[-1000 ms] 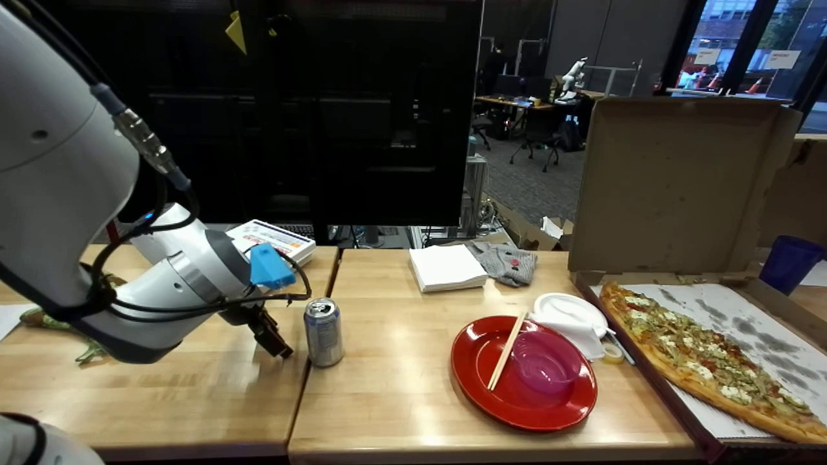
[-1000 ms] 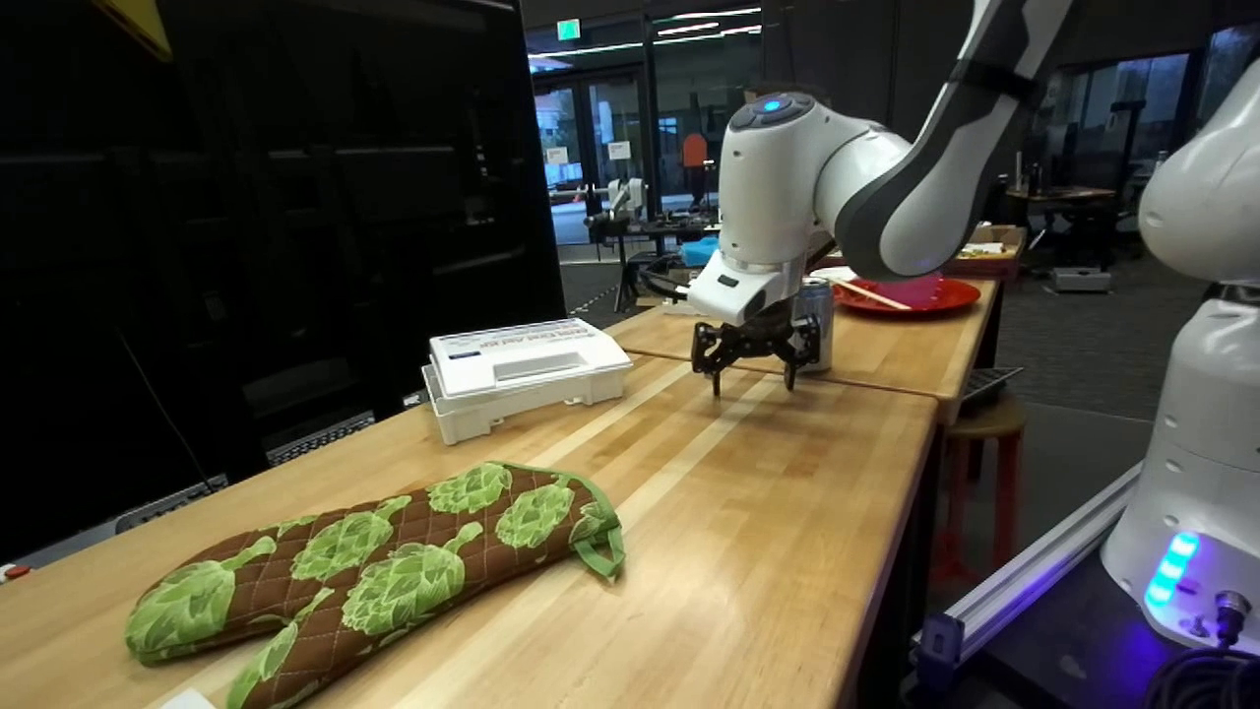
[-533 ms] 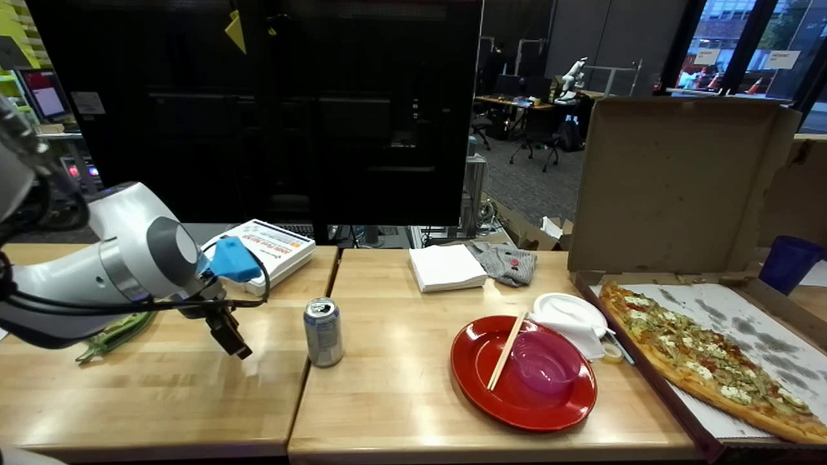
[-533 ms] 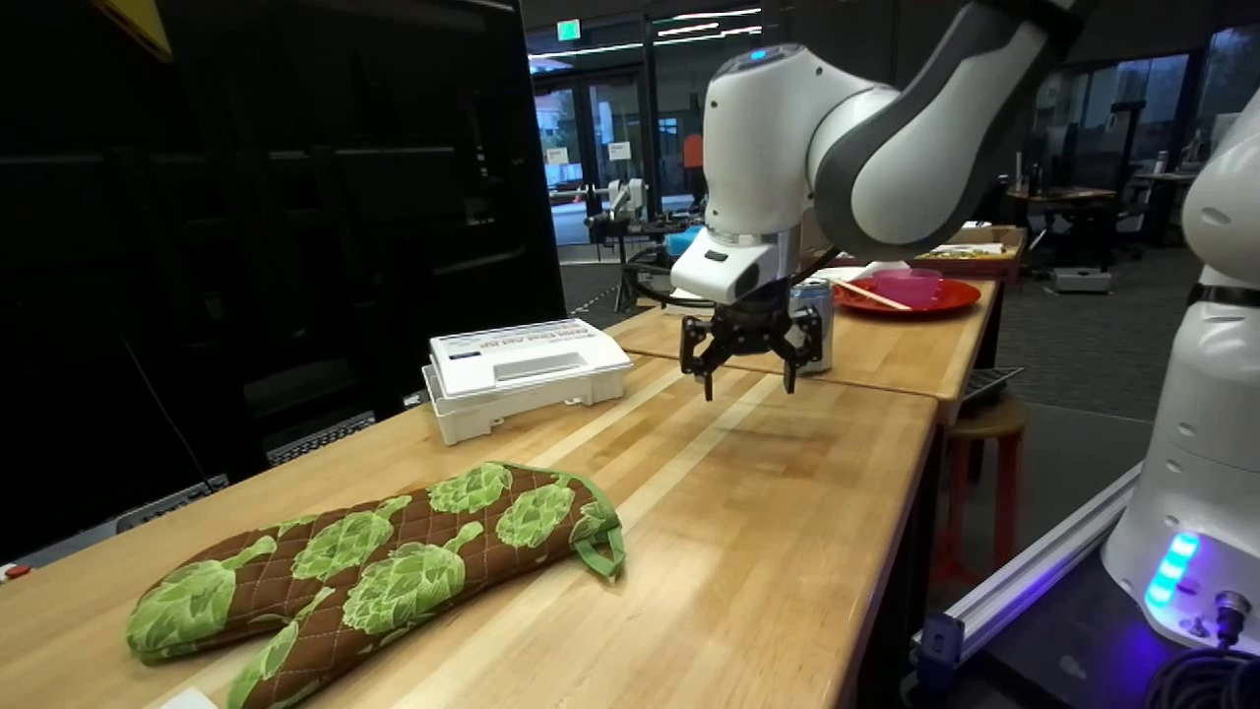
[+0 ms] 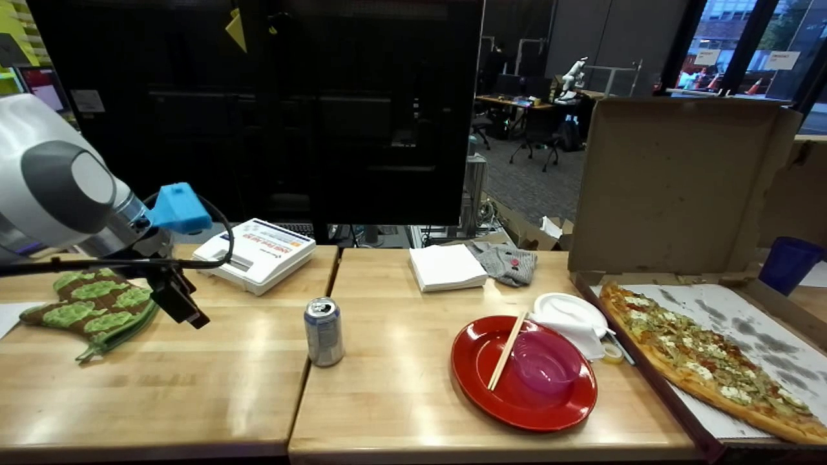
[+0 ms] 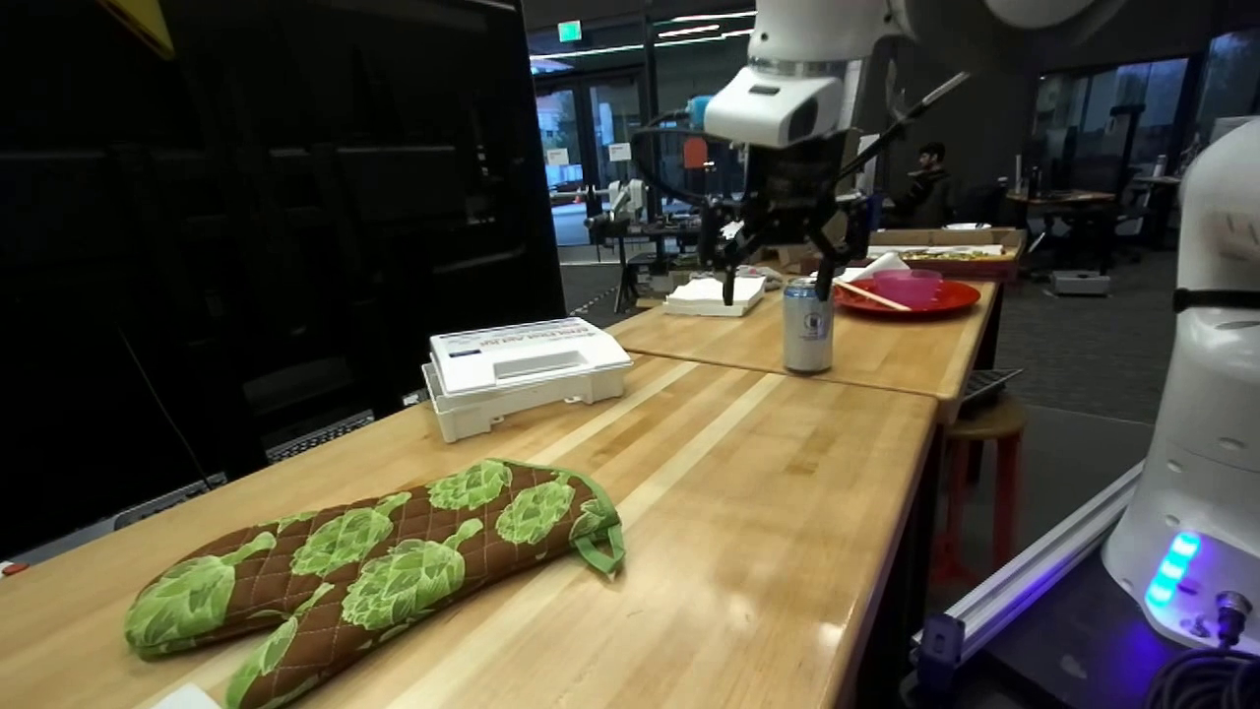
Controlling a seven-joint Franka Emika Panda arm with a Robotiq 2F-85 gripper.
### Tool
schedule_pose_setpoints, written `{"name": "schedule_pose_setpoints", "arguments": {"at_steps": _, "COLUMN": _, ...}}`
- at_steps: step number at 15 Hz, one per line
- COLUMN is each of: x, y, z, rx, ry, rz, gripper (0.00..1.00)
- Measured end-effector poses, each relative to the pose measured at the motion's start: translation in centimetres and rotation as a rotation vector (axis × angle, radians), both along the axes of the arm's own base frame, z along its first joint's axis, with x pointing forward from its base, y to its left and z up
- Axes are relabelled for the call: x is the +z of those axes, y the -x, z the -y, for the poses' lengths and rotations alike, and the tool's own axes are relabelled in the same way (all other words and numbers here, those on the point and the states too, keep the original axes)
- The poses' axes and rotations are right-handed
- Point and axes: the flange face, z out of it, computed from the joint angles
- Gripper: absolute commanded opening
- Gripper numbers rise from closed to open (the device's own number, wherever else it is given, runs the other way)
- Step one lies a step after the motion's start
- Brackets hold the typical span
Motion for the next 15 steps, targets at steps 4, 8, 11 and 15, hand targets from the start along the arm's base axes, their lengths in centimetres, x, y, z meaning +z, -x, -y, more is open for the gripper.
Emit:
{"name": "schedule_pose_setpoints", "arguments": {"at_steps": 4, "x": 3.3, "y": 0.0, "z": 2.8, "rx": -0.024, "ry": -0.039, "rz": 0.000, "gripper": 1.00}}
{"name": "schedule_pose_setpoints", "arguments": {"at_steps": 8, "x": 3.7, "y": -1.5, "z": 4.5, "rx": 0.055, "ry": 0.011, "rz": 0.027, "gripper": 1.00}}
{"name": "schedule_pose_setpoints", "arguments": {"at_steps": 11, "x": 3.4, "y": -1.9, "z": 4.6, "rx": 0.070, "ry": 0.026, "rz": 0.028, "gripper": 1.00}}
{"name": "schedule_pose_setpoints", "arguments": {"at_steps": 15, "x": 1.4, "y": -1.0, "z": 4.1, "rx": 0.088, "ry": -0.004, "rz": -0.148, "gripper": 1.00}}
